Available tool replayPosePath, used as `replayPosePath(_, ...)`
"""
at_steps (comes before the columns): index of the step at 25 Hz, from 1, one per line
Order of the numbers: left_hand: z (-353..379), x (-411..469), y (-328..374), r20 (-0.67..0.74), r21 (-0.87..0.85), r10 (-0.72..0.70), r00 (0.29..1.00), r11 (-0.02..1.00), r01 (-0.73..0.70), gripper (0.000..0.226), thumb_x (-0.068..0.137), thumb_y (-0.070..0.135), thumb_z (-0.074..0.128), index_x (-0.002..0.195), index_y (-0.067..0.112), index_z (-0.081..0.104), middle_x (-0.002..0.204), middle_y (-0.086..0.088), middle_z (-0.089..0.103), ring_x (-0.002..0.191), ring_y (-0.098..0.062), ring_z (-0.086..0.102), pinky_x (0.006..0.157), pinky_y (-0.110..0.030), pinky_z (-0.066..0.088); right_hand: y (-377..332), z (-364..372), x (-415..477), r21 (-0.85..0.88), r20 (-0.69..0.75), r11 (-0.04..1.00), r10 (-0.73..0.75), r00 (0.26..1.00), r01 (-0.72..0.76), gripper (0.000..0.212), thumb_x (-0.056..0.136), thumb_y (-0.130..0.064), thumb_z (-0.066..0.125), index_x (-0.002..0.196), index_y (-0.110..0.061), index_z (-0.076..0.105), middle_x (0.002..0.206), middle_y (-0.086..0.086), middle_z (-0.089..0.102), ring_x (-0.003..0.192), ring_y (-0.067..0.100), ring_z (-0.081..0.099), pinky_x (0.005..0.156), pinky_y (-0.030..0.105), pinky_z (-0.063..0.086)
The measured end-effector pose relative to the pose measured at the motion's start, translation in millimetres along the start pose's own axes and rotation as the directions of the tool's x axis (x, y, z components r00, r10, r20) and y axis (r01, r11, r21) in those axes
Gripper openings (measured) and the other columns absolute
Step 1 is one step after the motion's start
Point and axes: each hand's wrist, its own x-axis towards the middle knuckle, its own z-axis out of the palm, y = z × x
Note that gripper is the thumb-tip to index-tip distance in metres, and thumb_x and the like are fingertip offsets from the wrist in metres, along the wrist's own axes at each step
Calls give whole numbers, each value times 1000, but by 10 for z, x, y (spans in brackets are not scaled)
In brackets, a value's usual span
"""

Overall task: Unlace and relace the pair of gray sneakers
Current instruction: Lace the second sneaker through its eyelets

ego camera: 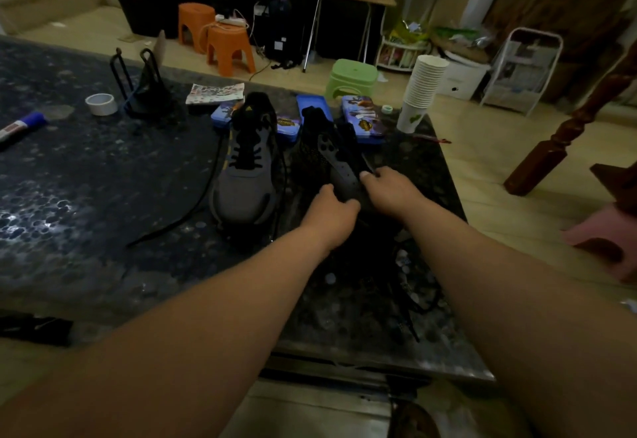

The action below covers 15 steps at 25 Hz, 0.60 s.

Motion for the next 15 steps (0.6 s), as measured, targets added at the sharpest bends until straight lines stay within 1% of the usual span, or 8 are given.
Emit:
replayPosePath(1,-41,43,8,-7,-70,-36,999,997,35,67,86,38,63,148,18,47,138,-4,58,115,-27,62,93,-34,51,-53,14,-33,48,29,999,-12,1000,11,58,107,-47,36,138,-3,57,141,20,57,127,38,56,108,44,44)
replayPosePath(3,-194,167,-75,-48,-158,-49,998,987,41,76,68,49,66,138,22,57,129,-6,66,106,-28,69,93,-45,59,-101,78,-208,260,86,965,-40,995,16,54,105,-44,40,131,-4,64,132,17,64,119,36,62,107,47,48)
replayPosePath(6,-348,126,-360,-62,-110,-20,998,994,13,83,60,52,72,139,29,57,133,-3,64,112,-26,68,94,-49,59,84,383,-514,430,102,902,-97,990,44,56,90,-48,47,130,-14,68,126,10,69,112,30,67,103,48,53)
replayPosePath(9,-323,-646,-410,-56,-83,18,998,996,-23,73,75,31,73,145,28,51,137,0,60,117,-21,65,101,-46,56,432,726,-861,387,70,922,-56,996,25,79,77,-65,41,151,-36,47,150,1,53,136,34,52,113,50,44)
replayPosePath(10,-290,-866,-444,-50,-69,25,998,997,-28,70,82,23,70,148,27,47,140,0,58,120,-21,62,104,-46,55,417,717,-1149,346,51,938,-35,998,16,76,82,-63,40,154,-37,43,155,2,46,140,36,45,116,51,40)
replayPosePath(11,-253,-1058,-486,-46,-50,26,999,998,-29,68,86,17,68,150,25,44,141,0,56,122,-21,60,106,-45,53,423,734,-1373,309,23,951,-30,999,22,69,90,-56,41,156,-35,40,158,3,40,143,36,41,118,51,36)
replayPosePath(13,-240,-1198,-594,-59,1,33,998,999,-33,68,88,16,65,152,24,42,142,0,56,124,-21,59,108,-45,51,425,711,-1719,249,4,962,-115,993,111,59,102,-38,43,160,-29,36,161,5,35,146,33,36,122,46,31)
replayPosePath(15,-300,-1254,-606,-66,88,53,996,995,-47,74,79,27,65,150,22,45,141,-2,61,125,-22,60,108,-45,51,532,678,-1840,313,-10,934,-181,983,175,50,103,-27,48,153,-25,48,155,4,49,139,24,47,116,34,37)
